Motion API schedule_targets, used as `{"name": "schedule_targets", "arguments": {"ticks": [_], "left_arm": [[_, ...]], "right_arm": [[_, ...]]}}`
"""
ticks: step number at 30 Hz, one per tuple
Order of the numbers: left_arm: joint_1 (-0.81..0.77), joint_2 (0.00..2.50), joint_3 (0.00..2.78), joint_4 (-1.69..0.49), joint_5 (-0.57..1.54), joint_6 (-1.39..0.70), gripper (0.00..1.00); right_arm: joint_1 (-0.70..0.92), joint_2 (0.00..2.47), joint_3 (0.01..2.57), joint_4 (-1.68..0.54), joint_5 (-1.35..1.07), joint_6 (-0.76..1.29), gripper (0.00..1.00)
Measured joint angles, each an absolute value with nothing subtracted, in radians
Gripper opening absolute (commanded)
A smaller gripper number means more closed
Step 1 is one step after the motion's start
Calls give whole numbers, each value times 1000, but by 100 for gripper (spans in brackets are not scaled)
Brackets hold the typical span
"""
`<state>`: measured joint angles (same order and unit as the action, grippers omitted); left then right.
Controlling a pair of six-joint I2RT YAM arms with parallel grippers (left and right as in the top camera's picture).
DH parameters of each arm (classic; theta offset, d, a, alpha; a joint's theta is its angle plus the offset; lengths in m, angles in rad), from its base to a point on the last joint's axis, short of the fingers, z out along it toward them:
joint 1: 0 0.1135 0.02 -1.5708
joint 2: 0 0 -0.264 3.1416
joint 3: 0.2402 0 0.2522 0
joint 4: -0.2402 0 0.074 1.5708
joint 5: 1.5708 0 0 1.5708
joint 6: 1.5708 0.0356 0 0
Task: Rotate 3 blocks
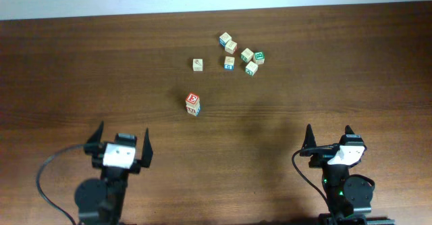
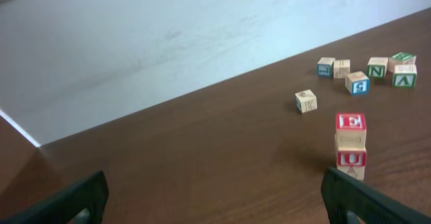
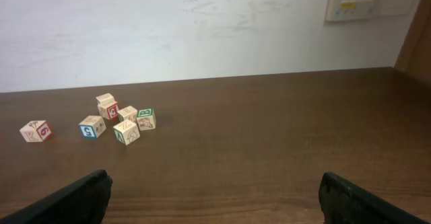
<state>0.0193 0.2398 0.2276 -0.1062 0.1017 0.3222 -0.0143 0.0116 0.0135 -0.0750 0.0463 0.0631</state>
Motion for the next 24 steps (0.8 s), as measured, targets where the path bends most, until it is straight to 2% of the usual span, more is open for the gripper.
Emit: {"name": "schedule_targets", "arguments": {"ticks": [9, 24], "left_arm": [[19, 26, 64, -88, 93, 323, 99], [19, 16, 19, -86, 18, 323, 99]], "right_arm": [[-14, 12, 14, -75, 46, 64, 98], [-14, 12, 14, -75, 47, 64, 98]]}}
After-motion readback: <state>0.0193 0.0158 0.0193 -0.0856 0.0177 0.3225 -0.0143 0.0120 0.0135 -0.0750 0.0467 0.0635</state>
